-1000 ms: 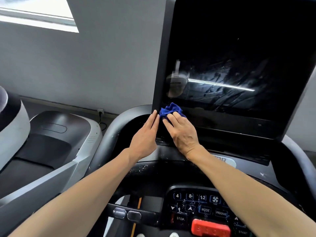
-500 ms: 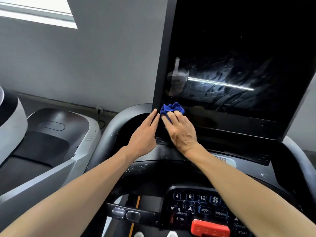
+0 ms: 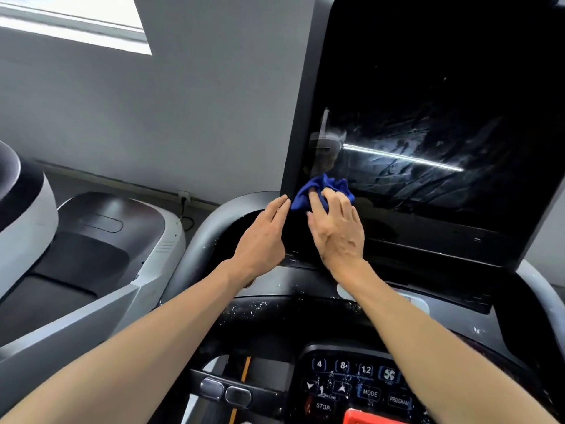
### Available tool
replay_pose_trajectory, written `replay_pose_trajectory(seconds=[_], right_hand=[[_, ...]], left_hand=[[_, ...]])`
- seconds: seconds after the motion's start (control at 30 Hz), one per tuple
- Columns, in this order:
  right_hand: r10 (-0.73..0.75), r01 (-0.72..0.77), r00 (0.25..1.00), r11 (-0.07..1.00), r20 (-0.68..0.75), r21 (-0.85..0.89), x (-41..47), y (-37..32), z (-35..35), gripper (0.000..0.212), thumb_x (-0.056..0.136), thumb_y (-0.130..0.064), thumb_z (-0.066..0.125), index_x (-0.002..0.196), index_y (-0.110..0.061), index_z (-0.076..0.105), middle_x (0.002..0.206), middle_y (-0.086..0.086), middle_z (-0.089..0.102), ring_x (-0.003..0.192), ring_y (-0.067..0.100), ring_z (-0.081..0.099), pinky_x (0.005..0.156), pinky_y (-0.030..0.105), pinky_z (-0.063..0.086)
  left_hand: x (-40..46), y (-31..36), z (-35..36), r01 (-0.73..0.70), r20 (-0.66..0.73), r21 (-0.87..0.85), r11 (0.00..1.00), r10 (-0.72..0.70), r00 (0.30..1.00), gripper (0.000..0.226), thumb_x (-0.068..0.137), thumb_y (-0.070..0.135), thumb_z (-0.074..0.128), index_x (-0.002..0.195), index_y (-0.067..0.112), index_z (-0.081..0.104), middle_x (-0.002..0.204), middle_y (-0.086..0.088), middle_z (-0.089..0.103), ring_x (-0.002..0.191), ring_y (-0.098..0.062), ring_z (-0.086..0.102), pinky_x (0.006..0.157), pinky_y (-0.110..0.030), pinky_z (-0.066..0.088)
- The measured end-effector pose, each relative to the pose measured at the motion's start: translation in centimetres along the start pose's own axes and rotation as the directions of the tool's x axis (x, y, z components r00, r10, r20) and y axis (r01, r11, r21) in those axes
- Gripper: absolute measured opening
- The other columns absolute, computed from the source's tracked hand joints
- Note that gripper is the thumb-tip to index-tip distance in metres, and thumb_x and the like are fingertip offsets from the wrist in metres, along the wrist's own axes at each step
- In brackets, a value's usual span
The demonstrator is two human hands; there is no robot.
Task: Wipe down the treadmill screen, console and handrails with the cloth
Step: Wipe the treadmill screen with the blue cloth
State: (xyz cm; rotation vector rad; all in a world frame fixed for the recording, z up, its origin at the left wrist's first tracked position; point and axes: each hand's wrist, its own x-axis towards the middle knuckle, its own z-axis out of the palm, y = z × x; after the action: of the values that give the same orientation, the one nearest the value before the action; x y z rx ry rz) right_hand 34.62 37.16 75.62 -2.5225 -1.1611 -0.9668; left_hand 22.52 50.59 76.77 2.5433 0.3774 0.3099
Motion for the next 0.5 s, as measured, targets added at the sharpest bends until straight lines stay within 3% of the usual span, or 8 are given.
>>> replay_pose_trajectory(seconds=[0.1,0.23,0.4,0.5], right_hand=[[0.057,-0.058,0.998,0.998,-0.022,-0.039,-3.6,-0.2,0.2,0.037,0.098,-0.019,0.059,0.133,-0.009,0.061,0.126,0.015,0.059,0.114,0.031,0.055,0.093,0.039,0.048],[-0.102,0.103,0.995,0.993,0.022,-0.053,-0.2,-1.2,0.8,0.04,0.097,-0.016,0.058,0.136,-0.011,0.058,0.128,0.012,0.057,0.114,0.03,0.056,0.093,0.037,0.046],[0.026,-0.025,1.0,0.997,0.016,-0.073,-0.9,0.1,-0.1,0.042,0.098,-0.018,0.056,0.139,-0.016,0.055,0.133,0.01,0.054,0.119,0.029,0.054,0.096,0.039,0.041],[-0.09,0.096,0.993,0.991,0.072,-0.09,-2.8,-0.5,0.5,0.045,0.095,-0.016,0.06,0.139,-0.016,0.055,0.133,0.01,0.054,0.115,0.029,0.054,0.095,0.039,0.041]], left_hand=[[0.4,-0.2,-0.2,-0.003,0.004,0.001,1.0,0.003,1.0,0.086,0.078,-0.014,0.044,0.159,0.011,0.027,0.168,0.003,0.017,0.143,-0.023,0.04,0.108,-0.036,0.045],[0.5,-0.5,0.1,0.016,0.021,0.008,1.0,-0.016,1.0,0.085,0.081,-0.013,0.046,0.159,0.012,0.026,0.168,-0.003,0.018,0.145,-0.026,0.038,0.112,-0.035,0.041],[1.2,-0.1,-0.3,0.025,0.024,0.012,1.0,-0.026,0.999,0.087,0.08,-0.013,0.045,0.16,0.013,0.024,0.168,-0.006,0.018,0.15,-0.025,0.026,0.118,-0.036,0.034],[1.4,0.1,-0.3,0.018,0.003,0.005,1.0,-0.018,1.0,0.092,0.078,-0.014,0.045,0.162,0.013,0.018,0.168,-0.002,0.016,0.151,-0.021,0.024,0.119,-0.035,0.033]])
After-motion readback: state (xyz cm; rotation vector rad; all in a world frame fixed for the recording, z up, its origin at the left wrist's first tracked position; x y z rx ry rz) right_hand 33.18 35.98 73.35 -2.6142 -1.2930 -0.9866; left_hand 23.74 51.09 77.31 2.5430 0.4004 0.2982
